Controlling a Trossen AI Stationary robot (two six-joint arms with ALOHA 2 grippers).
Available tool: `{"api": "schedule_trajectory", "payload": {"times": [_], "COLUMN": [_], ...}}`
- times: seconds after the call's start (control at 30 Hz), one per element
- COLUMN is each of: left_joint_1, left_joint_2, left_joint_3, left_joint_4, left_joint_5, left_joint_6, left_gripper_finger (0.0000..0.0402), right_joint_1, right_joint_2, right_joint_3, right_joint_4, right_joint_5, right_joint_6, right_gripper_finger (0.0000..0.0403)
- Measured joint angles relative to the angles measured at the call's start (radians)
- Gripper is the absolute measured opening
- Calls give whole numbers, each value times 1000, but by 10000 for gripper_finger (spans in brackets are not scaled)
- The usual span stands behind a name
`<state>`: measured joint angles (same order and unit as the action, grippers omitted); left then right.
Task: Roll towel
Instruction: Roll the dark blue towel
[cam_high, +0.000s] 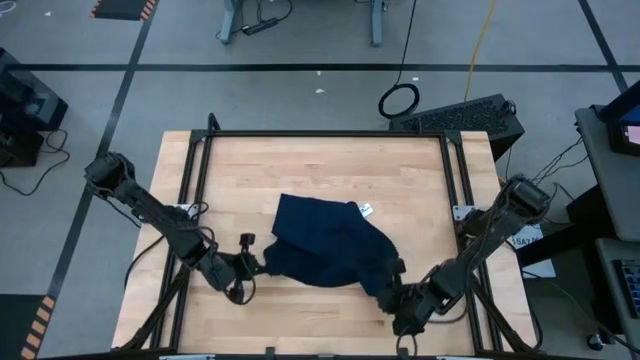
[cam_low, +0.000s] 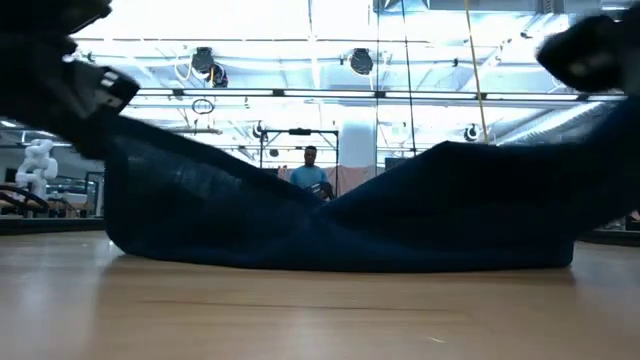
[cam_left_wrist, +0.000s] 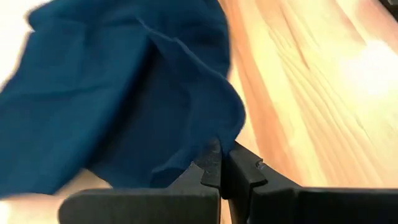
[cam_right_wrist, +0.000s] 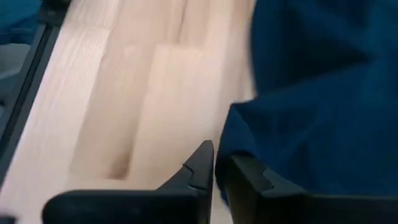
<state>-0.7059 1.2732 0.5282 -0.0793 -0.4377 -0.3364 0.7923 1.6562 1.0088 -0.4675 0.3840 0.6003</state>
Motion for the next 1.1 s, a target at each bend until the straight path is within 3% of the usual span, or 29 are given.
{"api": "schedule_trajectory", "payload": {"times": [0.23, 0.63, 0.83, 0.93, 1.1], "left_joint_1": [-55, -61, -61, -61, -61], "left_joint_2": [43, 35, 35, 35, 35], "left_joint_3": [0, 0, 0, 0, 0], "left_joint_4": [3, 76, 72, 72, 74], "left_joint_5": [8, 1, -30, -42, -45], "left_joint_6": [-40, 3, 3, 2, 2], "left_gripper_finger": [4, 5, 6, 6, 6], "right_joint_1": [55, 141, 159, 159, 187], "right_joint_2": [52, 50, 50, 50, 50], "right_joint_3": [0, 0, 0, -1, -2], "right_joint_4": [38, 30, 5, -70, -151], "right_joint_5": [-149, -160, -253, -229, -37], "right_joint_6": [244, 498, 590, 659, 742], "right_gripper_finger": [72, 192, 239, 244, 235]}}
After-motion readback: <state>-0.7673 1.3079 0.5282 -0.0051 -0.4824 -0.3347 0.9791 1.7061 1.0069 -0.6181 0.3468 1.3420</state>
